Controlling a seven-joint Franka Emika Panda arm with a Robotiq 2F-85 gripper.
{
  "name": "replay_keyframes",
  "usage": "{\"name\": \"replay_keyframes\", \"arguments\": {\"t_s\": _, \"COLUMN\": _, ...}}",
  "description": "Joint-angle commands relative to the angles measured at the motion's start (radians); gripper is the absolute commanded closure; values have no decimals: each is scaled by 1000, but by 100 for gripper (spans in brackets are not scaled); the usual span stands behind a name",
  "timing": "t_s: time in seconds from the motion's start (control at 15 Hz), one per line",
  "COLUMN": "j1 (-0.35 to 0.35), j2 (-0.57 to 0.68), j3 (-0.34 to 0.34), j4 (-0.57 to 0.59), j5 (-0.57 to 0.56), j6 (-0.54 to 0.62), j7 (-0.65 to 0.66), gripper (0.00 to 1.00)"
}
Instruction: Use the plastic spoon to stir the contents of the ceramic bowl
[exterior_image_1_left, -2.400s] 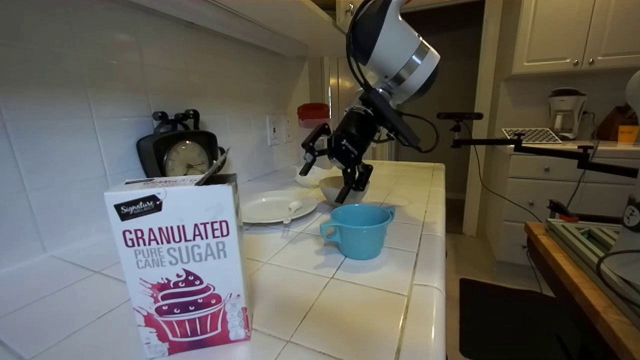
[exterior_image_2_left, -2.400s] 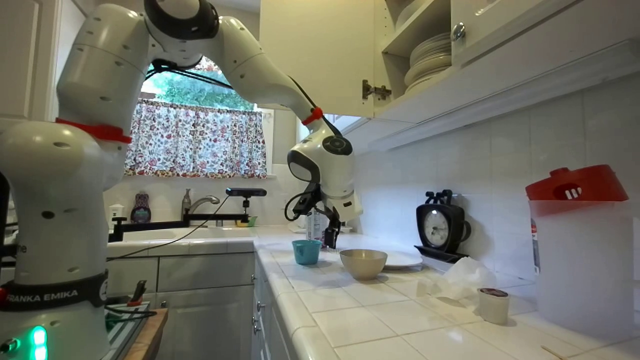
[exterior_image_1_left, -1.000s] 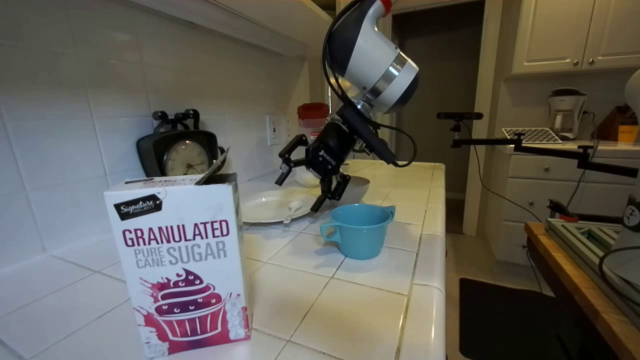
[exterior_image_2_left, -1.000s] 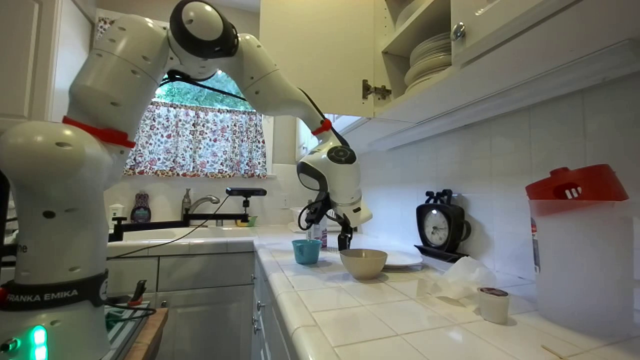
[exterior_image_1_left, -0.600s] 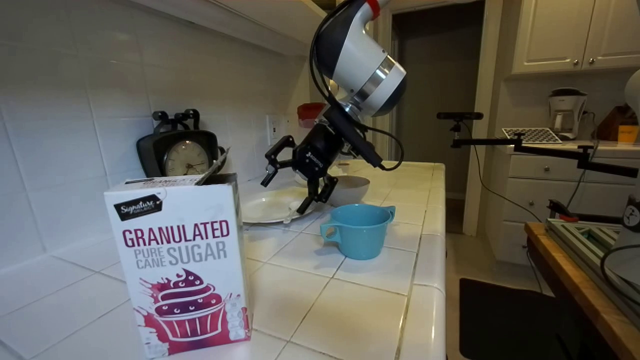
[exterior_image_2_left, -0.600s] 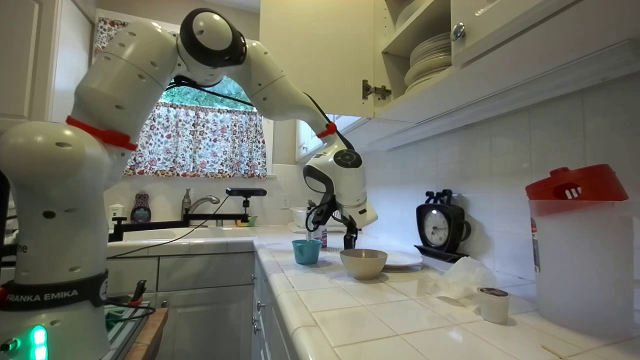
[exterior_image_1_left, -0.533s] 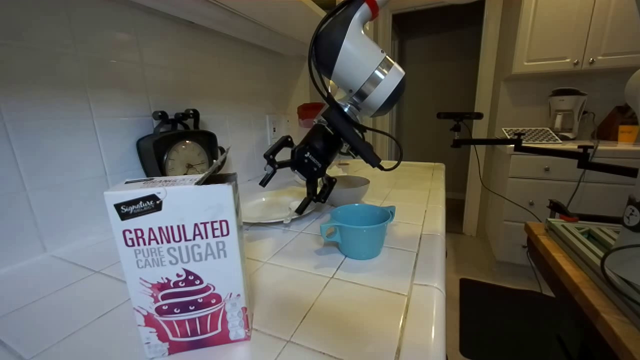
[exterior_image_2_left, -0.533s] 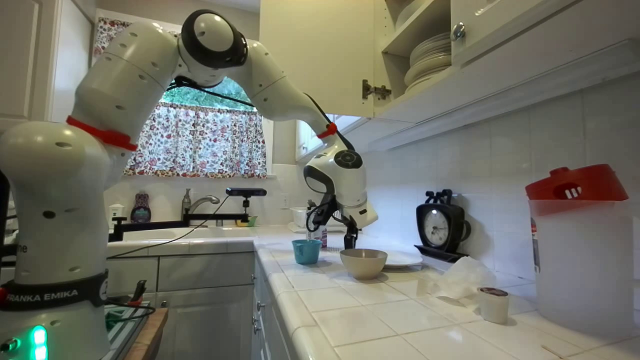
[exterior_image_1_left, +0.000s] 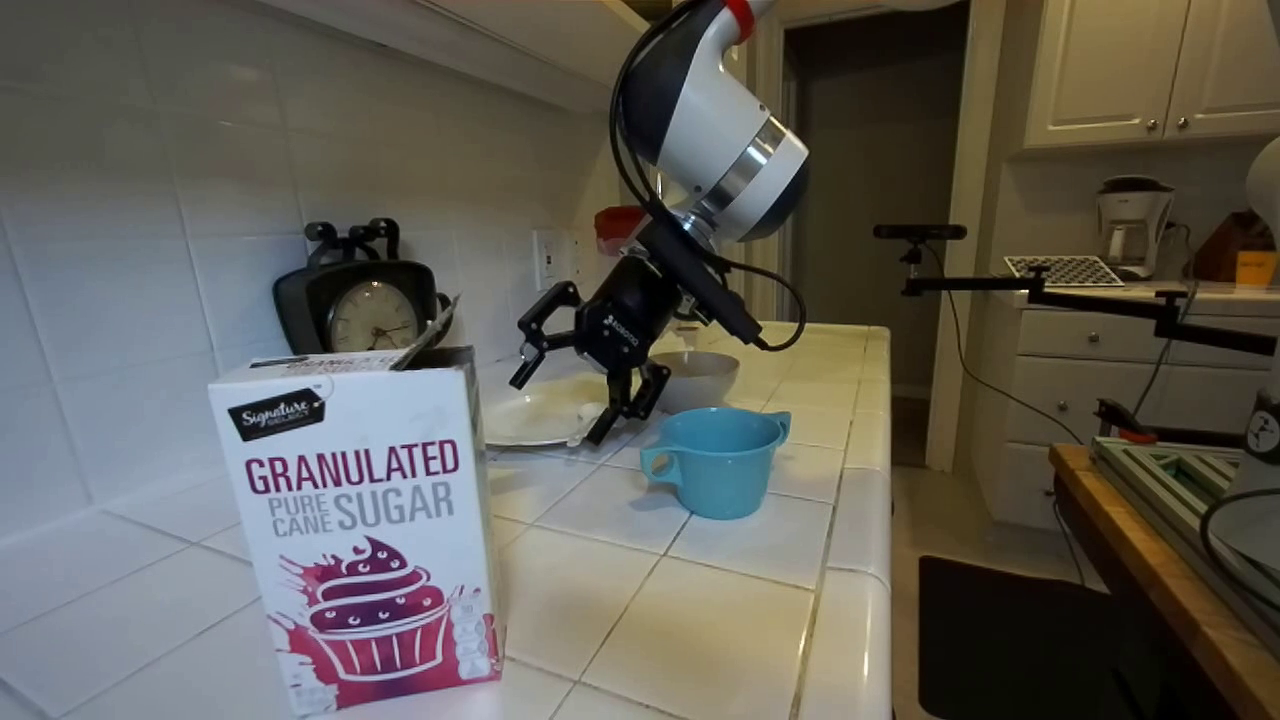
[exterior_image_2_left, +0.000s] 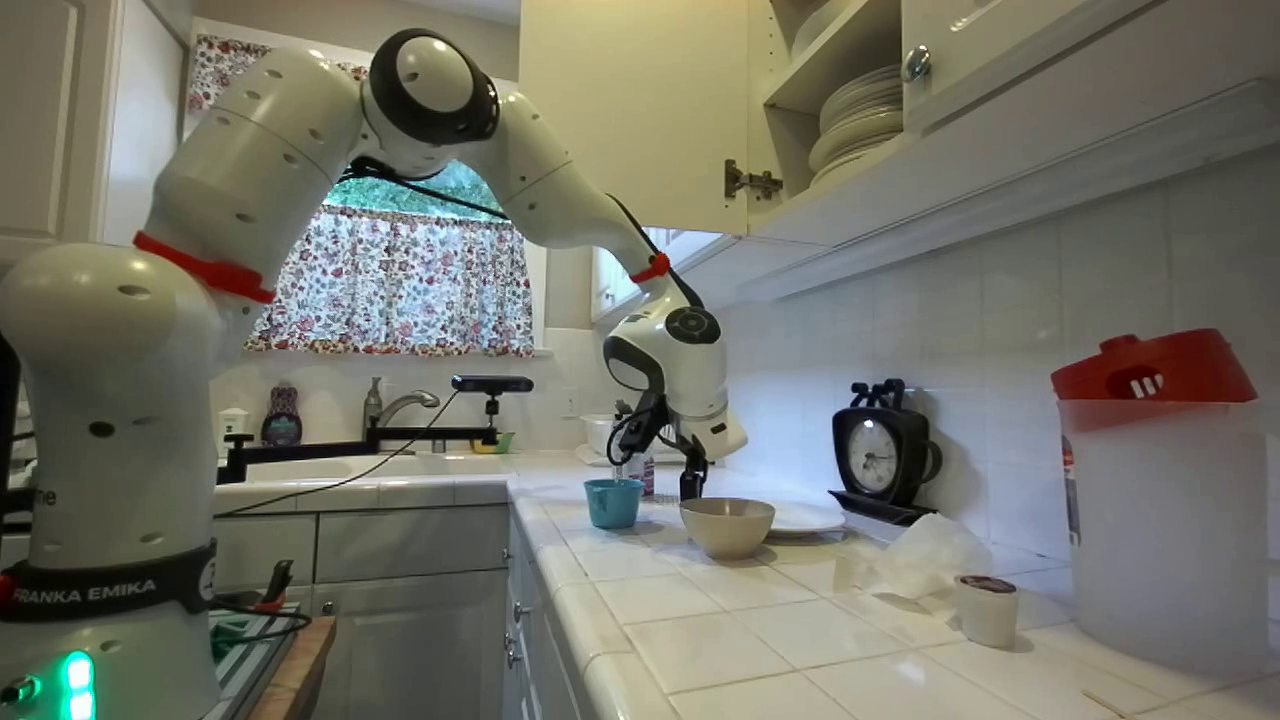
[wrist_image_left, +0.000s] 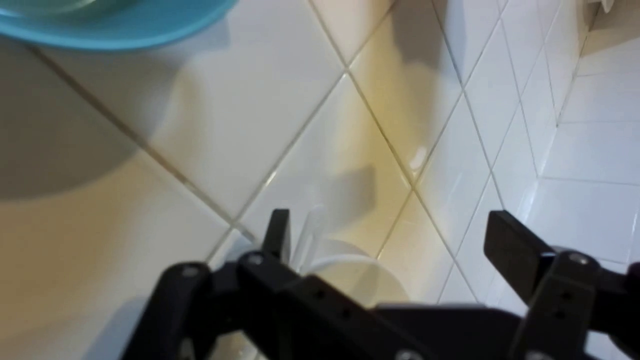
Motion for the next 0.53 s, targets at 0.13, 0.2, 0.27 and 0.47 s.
{"name": "replay_keyframes", "arguments": {"t_s": 0.13, "j1": 3, "j2": 20, "j3": -3, "j4": 28, "j5": 25, "j6": 7, "j7": -2, "gripper": 42}}
{"name": "replay_keyframes", "arguments": {"t_s": 0.2, "j1": 2, "j2": 22, "j3": -3, "j4": 29, "j5": 26, "j6": 7, "j7": -4, "gripper": 17}}
{"name": "replay_keyframes", "arguments": {"t_s": 0.27, "j1": 3, "j2": 24, "j3": -3, "j4": 29, "j5": 24, "j6": 8, "j7": -3, "gripper": 39}}
{"name": "replay_keyframes", "arguments": {"t_s": 0.47, "j1": 3, "j2": 28, "j3": -4, "j4": 29, "j5": 22, "j6": 5, "j7": -1, "gripper": 34}}
